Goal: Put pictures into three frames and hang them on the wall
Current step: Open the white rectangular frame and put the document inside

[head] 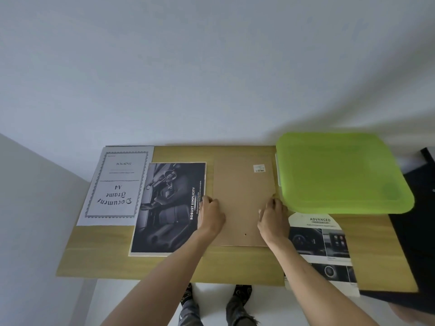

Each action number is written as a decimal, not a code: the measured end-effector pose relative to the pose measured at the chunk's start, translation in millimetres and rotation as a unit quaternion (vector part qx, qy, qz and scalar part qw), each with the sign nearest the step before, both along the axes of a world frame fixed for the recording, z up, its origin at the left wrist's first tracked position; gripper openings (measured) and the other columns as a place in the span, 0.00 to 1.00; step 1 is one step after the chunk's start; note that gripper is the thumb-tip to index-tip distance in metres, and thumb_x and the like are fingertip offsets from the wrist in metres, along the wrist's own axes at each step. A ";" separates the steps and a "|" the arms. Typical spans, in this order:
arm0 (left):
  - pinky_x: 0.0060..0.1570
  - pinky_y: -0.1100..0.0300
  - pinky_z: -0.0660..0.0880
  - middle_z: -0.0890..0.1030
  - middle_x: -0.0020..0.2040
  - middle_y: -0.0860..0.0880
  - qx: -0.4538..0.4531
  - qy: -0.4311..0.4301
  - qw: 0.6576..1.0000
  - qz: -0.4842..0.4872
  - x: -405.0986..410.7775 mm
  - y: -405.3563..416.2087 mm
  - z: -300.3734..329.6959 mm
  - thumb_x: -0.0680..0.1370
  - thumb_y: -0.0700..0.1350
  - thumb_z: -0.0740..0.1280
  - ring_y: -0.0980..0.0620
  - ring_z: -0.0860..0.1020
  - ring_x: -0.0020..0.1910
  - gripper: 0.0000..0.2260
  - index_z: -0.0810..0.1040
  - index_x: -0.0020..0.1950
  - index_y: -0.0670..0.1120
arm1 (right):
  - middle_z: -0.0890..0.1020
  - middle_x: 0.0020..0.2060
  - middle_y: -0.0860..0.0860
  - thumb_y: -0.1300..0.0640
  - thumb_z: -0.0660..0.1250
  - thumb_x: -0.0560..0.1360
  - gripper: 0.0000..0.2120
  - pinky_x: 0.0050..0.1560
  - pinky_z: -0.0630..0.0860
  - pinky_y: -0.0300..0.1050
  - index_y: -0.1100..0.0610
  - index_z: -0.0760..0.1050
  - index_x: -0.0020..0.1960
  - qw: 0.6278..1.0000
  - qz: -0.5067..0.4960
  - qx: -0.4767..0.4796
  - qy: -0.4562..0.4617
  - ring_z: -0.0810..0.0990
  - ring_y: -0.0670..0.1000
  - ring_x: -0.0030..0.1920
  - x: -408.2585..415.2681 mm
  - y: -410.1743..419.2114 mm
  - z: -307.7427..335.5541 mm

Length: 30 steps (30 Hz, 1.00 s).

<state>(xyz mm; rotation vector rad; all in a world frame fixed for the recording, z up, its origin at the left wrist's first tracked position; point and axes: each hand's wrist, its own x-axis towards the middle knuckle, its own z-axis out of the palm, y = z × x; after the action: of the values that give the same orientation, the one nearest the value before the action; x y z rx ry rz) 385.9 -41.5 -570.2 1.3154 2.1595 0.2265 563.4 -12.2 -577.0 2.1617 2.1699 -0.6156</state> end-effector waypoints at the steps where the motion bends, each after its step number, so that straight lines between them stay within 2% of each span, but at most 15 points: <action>1: 0.53 0.49 0.75 0.68 0.58 0.43 -0.003 0.012 1.000 -0.006 0.8 -0.5 -0.3 0.74 0.36 0.66 0.42 0.71 0.53 0.03 0.74 0.46 0.37 | 0.70 0.69 0.59 0.53 0.61 0.82 0.24 0.66 0.71 0.51 0.65 0.65 0.73 1.000 0.009 0.003 -0.010 0.69 0.59 0.67 0.0 -1.3 -1.5; 5: 0.53 0.50 0.75 0.68 0.59 0.43 -0.007 0.032 0.999 -0.026 1.7 -1.5 0.1 0.76 0.36 0.65 0.43 0.70 0.55 0.04 0.75 0.49 0.37 | 0.71 0.67 0.59 0.53 0.62 0.81 0.22 0.61 0.74 0.51 0.65 0.68 0.71 0.999 0.022 -0.001 -0.040 0.71 0.59 0.65 -0.4 -1.7 -1.9; 9: 0.55 0.47 0.75 0.68 0.61 0.43 -0.007 0.007 0.999 -0.038 -4.6 -5.0 2.5 0.76 0.38 0.65 0.42 0.72 0.56 0.06 0.75 0.51 0.37 | 0.72 0.64 0.60 0.54 0.65 0.80 0.22 0.57 0.77 0.51 0.66 0.69 0.69 0.998 0.034 -0.004 -0.051 0.72 0.60 0.62 -1.3 -1.6 -0.5; 11: 0.57 0.47 0.75 0.68 0.63 0.44 0.013 -0.019 0.999 -0.045 -10.5 -8.3 6.2 0.77 0.40 0.65 0.43 0.73 0.58 0.12 0.76 0.59 0.38 | 0.74 0.62 0.62 0.56 0.68 0.78 0.21 0.54 0.78 0.52 0.67 0.71 0.67 0.997 0.047 0.002 -0.068 0.74 0.61 0.60 -2.8 -3.5 1.0; 13: 0.59 0.49 0.75 0.69 0.66 0.46 0.045 -0.039 0.997 -0.043 -18.9 -11.6 12.6 0.78 0.42 0.66 0.46 0.74 0.60 0.19 0.72 0.69 0.41 | 0.76 0.59 0.64 0.58 0.72 0.75 0.21 0.51 0.79 0.54 0.69 0.74 0.62 0.995 0.062 0.025 -0.076 0.77 0.63 0.56 -7.8 -7.1 2.3; 18: 0.57 0.52 0.76 0.70 0.66 0.47 0.099 -0.028 0.995 -0.017 -54.0 -22.2 29.3 0.79 0.43 0.66 0.47 0.75 0.59 0.20 0.71 0.70 0.43 | 0.79 0.56 0.63 0.58 0.73 0.73 0.18 0.50 0.80 0.55 0.67 0.77 0.58 0.991 0.101 0.079 -0.042 0.79 0.63 0.54 -40.4 -16.9 9.6; 21: 0.58 0.50 0.75 0.70 0.65 0.47 0.099 -0.007 0.995 0.001 -83.3 -34.5 35.0 0.78 0.44 0.66 0.47 0.73 0.61 0.16 0.74 0.66 0.43 | 0.79 0.58 0.62 0.55 0.71 0.75 0.18 0.53 0.79 0.54 0.65 0.77 0.61 0.990 0.118 0.074 -0.019 0.79 0.62 0.56 -68.0 -23.5 18.4; 23: 0.60 0.49 0.74 0.69 0.66 0.47 0.088 0.015 0.996 0.003 -103.8 -45.2 34.6 0.78 0.46 0.67 0.47 0.71 0.64 0.17 0.73 0.66 0.44 | 0.78 0.62 0.61 0.53 0.69 0.77 0.19 0.56 0.78 0.53 0.64 0.76 0.64 0.989 0.131 0.073 -0.008 0.78 0.61 0.60 -87.8 -28.7 23.5; 27: 0.68 0.48 0.68 0.61 0.75 0.46 0.049 0.046 0.998 -0.008 -139.9 -67.4 31.2 0.77 0.52 0.69 0.45 0.61 0.74 0.28 0.64 0.74 0.46 | 0.73 0.67 0.61 0.52 0.63 0.80 0.21 0.62 0.74 0.52 0.62 0.71 0.69 0.985 0.162 0.061 0.007 0.74 0.60 0.66 -123.2 -41.4 30.3; 30: 0.76 0.49 0.55 0.51 0.79 0.43 0.018 0.065 0.997 -0.035 -161.4 -82.3 24.6 0.75 0.59 0.68 0.44 0.50 0.78 0.40 0.53 0.79 0.44 | 0.69 0.71 0.61 0.49 0.59 0.82 0.24 0.67 0.71 0.51 0.60 0.66 0.73 0.981 0.189 0.041 0.012 0.69 0.59 0.70 -145.1 -51.0 31.5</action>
<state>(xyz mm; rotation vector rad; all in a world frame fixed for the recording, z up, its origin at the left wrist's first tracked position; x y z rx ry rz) 224.6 -123.9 -545.6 1.4594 2.2224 0.1564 418.3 -63.2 -545.5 1.7030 2.5634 -0.5364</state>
